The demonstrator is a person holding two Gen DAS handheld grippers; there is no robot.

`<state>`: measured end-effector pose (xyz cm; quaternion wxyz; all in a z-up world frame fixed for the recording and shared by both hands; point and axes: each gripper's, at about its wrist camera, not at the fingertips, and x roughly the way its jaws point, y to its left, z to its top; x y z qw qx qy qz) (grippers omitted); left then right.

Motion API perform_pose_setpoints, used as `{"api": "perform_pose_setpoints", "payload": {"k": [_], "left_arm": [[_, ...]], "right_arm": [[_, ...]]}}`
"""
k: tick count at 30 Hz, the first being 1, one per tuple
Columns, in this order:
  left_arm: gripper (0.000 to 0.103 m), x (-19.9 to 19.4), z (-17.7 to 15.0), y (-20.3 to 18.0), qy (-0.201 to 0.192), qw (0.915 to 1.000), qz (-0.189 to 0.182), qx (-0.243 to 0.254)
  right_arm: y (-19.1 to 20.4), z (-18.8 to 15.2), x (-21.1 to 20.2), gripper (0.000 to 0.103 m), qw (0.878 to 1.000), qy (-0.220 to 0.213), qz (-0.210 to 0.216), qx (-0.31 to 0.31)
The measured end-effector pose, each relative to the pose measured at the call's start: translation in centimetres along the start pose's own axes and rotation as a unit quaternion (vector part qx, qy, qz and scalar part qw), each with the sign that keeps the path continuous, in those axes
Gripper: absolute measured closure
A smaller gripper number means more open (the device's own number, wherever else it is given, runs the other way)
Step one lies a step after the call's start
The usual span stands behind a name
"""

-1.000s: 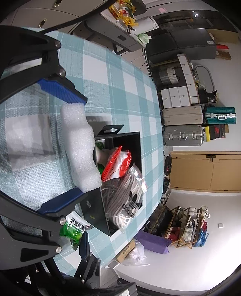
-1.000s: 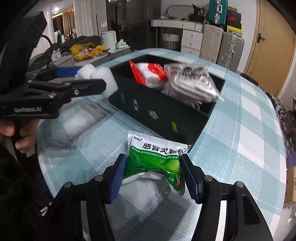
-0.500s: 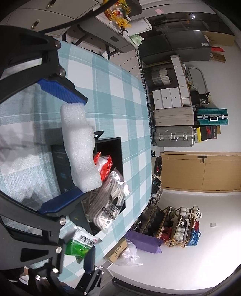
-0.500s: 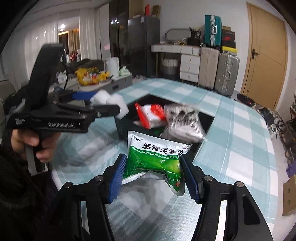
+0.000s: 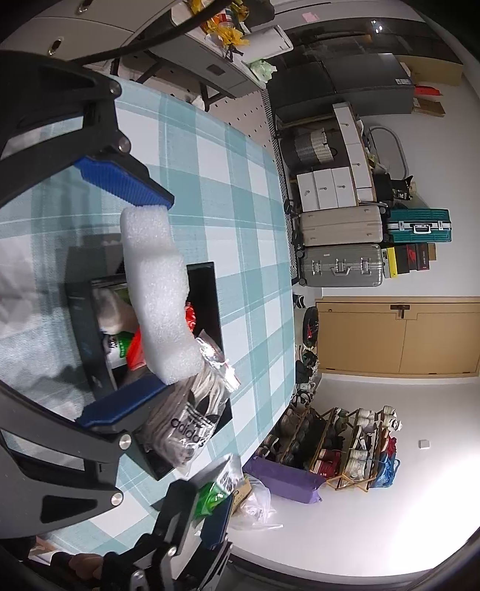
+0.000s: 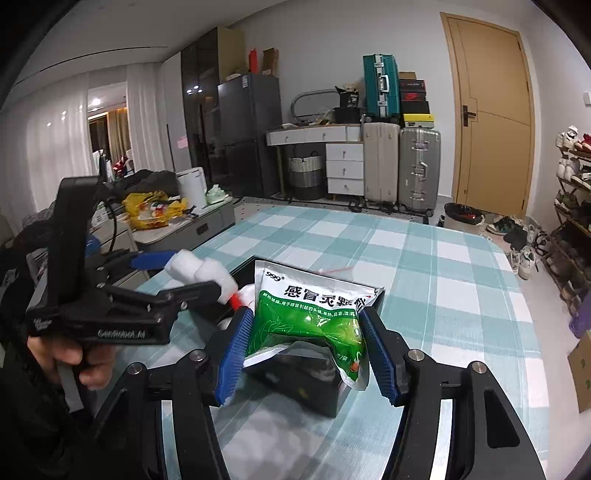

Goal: Organize soft objects
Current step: 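Carry the foam strip and green packet over the black box with both grippers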

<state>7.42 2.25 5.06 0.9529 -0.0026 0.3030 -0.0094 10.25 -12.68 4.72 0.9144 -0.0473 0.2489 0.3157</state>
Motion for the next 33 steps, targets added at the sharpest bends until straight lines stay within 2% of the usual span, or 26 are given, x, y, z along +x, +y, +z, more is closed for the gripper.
{"api": "perform_pose_setpoints", "payload": {"k": [14, 27, 33], "left_arm": [[0.013, 3.4, 0.9, 0.3, 0.014, 0.9999, -0.004, -0.001], [0.013, 3.6, 0.9, 0.5, 0.011, 0.9999, -0.003, 0.003], [0.013, 3.4, 1.0, 0.4, 0.011, 0.9998, -0.014, 0.001]], "right_arm": [[-2.4, 1.2, 5.8, 0.043, 0.999, 0.023, 0.005, 0.042], [-2.7, 0.7, 9.6, 0.043, 0.993, 0.068, 0.060, 0.076], [-2.4, 0.6, 9.2, 0.043, 0.995, 0.069, 0.039, 0.055]]}}
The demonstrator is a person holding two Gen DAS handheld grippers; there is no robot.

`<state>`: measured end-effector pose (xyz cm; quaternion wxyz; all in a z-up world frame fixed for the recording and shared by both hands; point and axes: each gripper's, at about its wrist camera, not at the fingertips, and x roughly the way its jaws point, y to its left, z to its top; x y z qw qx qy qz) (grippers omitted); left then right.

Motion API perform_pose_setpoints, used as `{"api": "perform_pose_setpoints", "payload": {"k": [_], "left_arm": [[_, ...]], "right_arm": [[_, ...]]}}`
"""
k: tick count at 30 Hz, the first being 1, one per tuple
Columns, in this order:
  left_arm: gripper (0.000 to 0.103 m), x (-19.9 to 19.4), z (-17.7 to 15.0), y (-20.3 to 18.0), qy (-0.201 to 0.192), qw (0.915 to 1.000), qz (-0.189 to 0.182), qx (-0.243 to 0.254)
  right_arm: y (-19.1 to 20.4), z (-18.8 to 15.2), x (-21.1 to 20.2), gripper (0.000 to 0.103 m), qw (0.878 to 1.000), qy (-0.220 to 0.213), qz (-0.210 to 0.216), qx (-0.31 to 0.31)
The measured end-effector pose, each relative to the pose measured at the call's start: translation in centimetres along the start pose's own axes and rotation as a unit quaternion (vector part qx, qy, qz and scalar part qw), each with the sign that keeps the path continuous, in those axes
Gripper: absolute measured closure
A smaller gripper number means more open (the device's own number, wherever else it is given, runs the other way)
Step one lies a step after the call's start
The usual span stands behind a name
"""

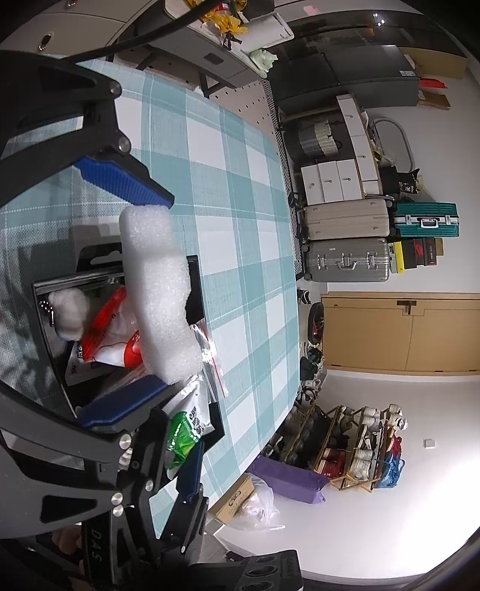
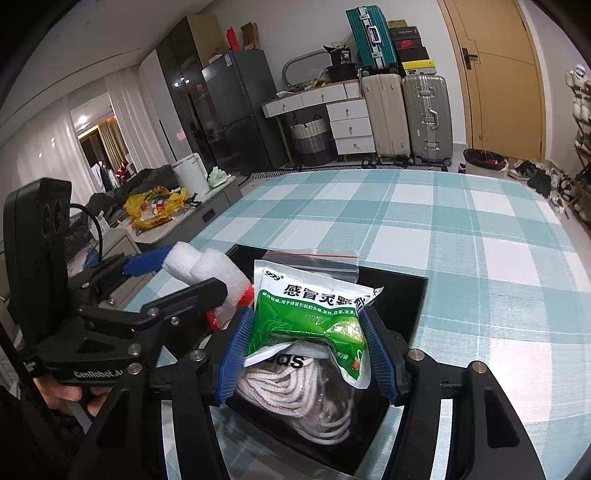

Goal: Organize soft objects
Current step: 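Carry the foam strip and green packet over the black box with both grippers, then lower the foam strip and green packet into the box and open both grippers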

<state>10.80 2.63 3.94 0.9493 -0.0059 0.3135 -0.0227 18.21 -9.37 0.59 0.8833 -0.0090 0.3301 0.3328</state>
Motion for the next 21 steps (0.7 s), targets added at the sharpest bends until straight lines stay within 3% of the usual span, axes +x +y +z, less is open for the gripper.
{"api": "perform_pose_setpoints", "payload": {"k": [3, 10, 12, 14, 15, 21], "left_arm": [[0.013, -0.2, 0.0, -0.1, -0.001, 1.0000, -0.005, 0.000], [0.013, -0.1, 0.3, -0.4, 0.000, 1.0000, -0.009, -0.004], [0.013, -0.1, 0.3, -0.3, 0.002, 1.0000, -0.009, -0.005], [0.013, -0.1, 0.3, -0.3, 0.001, 1.0000, -0.007, -0.003], [0.013, -0.1, 0.3, -0.2, 0.000, 1.0000, -0.006, -0.003], [0.013, -0.2, 0.3, -0.2, 0.000, 1.0000, -0.004, 0.000]], "right_arm": [[-0.2, -0.1, -0.4, 0.042, 1.000, -0.008, -0.016, -0.012], [-0.4, -0.3, -0.3, 0.040, 1.000, -0.010, -0.007, -0.013], [-0.1, -0.3, -0.5, 0.034, 1.000, -0.011, -0.006, -0.024], [0.4, -0.4, -0.8, 0.017, 0.999, -0.014, -0.005, -0.038], [0.7, -0.5, -1.1, 0.015, 0.999, -0.017, -0.010, -0.048], [0.4, -1.1, -1.9, 0.013, 0.998, -0.015, -0.030, -0.057]]}}
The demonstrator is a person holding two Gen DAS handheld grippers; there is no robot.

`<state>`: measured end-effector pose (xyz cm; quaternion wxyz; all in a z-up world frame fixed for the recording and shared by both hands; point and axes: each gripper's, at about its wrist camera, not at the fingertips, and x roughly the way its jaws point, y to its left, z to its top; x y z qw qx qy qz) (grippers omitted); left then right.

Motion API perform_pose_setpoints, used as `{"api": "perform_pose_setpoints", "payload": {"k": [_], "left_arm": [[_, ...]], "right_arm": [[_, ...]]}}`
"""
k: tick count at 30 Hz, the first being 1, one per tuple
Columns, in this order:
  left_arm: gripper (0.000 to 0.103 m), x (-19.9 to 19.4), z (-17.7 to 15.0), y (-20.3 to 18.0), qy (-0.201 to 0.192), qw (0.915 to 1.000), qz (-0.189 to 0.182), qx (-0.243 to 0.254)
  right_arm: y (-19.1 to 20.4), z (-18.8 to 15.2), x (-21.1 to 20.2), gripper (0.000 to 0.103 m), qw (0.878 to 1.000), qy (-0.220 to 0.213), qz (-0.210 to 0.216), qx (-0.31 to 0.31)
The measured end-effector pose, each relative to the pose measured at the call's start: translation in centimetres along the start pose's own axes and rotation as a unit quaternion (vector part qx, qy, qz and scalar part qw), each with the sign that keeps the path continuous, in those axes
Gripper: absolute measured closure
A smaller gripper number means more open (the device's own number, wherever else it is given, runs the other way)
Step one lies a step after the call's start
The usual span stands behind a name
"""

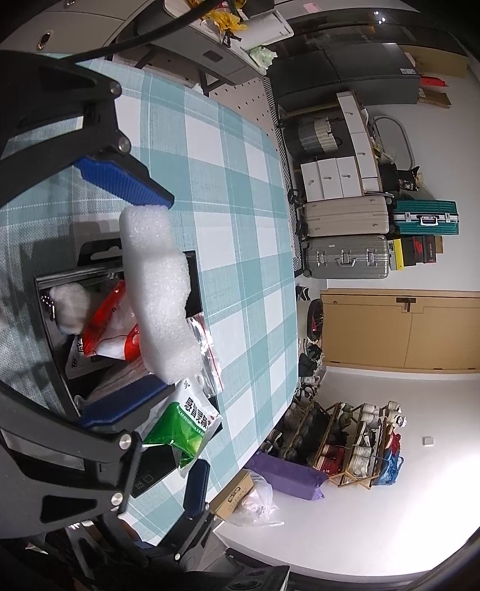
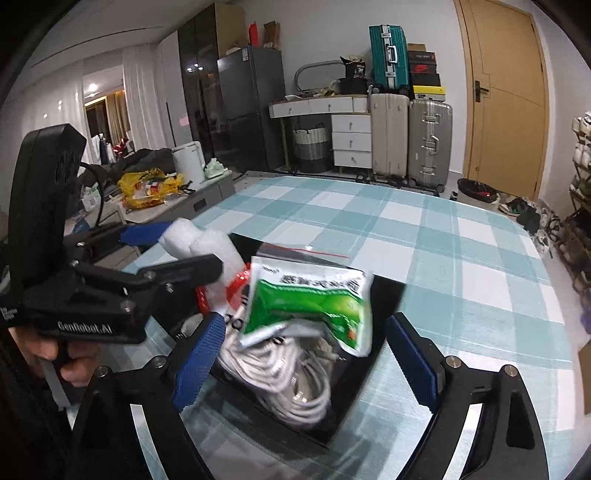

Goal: Organize soft objects
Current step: 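Lower the foam strip and green packet into the box and open both grippers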

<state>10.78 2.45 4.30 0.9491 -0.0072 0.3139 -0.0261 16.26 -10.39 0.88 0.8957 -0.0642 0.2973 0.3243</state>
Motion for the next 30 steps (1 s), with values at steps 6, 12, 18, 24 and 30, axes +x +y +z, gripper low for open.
{"api": "perform_pose_setpoints", "payload": {"k": [6, 12, 18, 24, 30], "left_arm": [[0.013, 0.2, -0.2, -0.4, 0.008, 0.9999, -0.006, 0.002], [0.006, -0.2, -0.3, -0.9, 0.010, 0.9998, -0.009, 0.016], [0.000, -1.4, -0.8, -0.4, 0.000, 0.9999, -0.013, 0.010], [0.000, -2.6, -1.6, -0.3, -0.011, 0.9998, -0.012, 0.008], [0.000, -3.1, -2.0, -0.3, -0.013, 0.9998, -0.013, 0.000]], "right_arm": [[-0.8, -0.5, -1.3, 0.011, 1.000, -0.008, -0.013, 0.010], [-1.0, -0.6, -2.1, 0.008, 1.000, -0.012, -0.020, 0.012], [-0.9, -1.0, -3.1, 0.001, 0.999, -0.022, -0.023, 0.017], [-0.3, -1.6, -3.5, 0.001, 0.999, -0.023, -0.021, 0.015], [0.2, -2.1, -3.9, 0.001, 0.999, -0.027, -0.023, 0.015]]}}
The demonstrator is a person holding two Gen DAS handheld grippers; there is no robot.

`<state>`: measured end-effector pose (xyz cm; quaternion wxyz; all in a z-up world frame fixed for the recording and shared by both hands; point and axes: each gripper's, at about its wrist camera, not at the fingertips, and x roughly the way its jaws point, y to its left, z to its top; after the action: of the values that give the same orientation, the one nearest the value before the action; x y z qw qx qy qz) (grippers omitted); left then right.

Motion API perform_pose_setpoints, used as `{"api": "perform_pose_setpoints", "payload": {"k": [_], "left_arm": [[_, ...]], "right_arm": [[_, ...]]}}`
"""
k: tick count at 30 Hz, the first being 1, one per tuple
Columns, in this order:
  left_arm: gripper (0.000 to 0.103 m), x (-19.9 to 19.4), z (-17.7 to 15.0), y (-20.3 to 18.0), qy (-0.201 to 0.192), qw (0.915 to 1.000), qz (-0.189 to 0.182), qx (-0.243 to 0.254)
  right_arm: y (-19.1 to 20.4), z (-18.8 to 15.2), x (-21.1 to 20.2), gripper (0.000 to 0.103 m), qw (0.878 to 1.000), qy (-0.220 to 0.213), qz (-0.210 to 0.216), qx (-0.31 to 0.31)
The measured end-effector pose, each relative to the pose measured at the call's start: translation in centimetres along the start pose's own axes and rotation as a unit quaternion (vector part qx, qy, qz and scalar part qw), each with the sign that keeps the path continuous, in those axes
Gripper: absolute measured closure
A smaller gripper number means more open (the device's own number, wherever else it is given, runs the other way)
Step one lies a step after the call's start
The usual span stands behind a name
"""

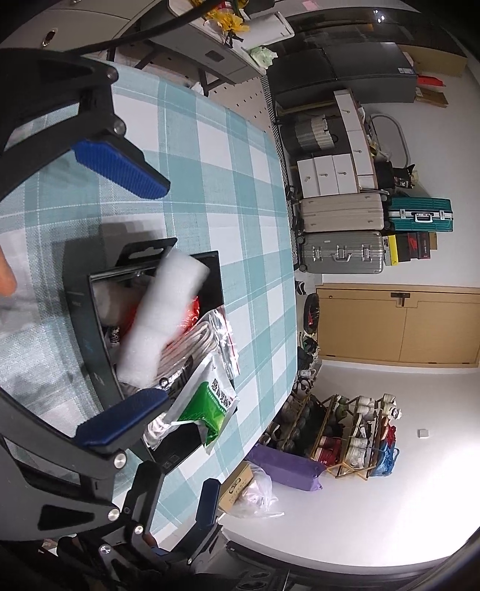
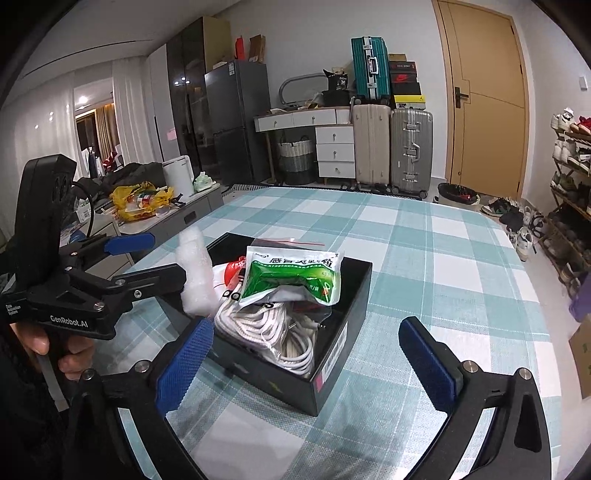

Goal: Organize soft objects

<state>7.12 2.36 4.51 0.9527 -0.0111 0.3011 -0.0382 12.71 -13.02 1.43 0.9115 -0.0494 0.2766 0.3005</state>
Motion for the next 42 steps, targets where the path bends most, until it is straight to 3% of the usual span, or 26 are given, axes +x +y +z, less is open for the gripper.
{"api": "perform_pose_setpoints", "payload": {"k": [24, 42], "left_arm": [[0.000, -0.9, -3.2, 0.5, -0.040, 0.9981, 0.045, -0.016], [0.000, -1.0, -3.9, 1.0, -0.068, 0.9961, 0.050, -0.026]], "right_arm": [[2.1, -1.8, -2.0, 0.001, 0.998, -0.067, -0.014, -0.012], [2.0, -2.6, -1.8, 0.001, 0.997, -0.080, -0.012, -0.008]]}}
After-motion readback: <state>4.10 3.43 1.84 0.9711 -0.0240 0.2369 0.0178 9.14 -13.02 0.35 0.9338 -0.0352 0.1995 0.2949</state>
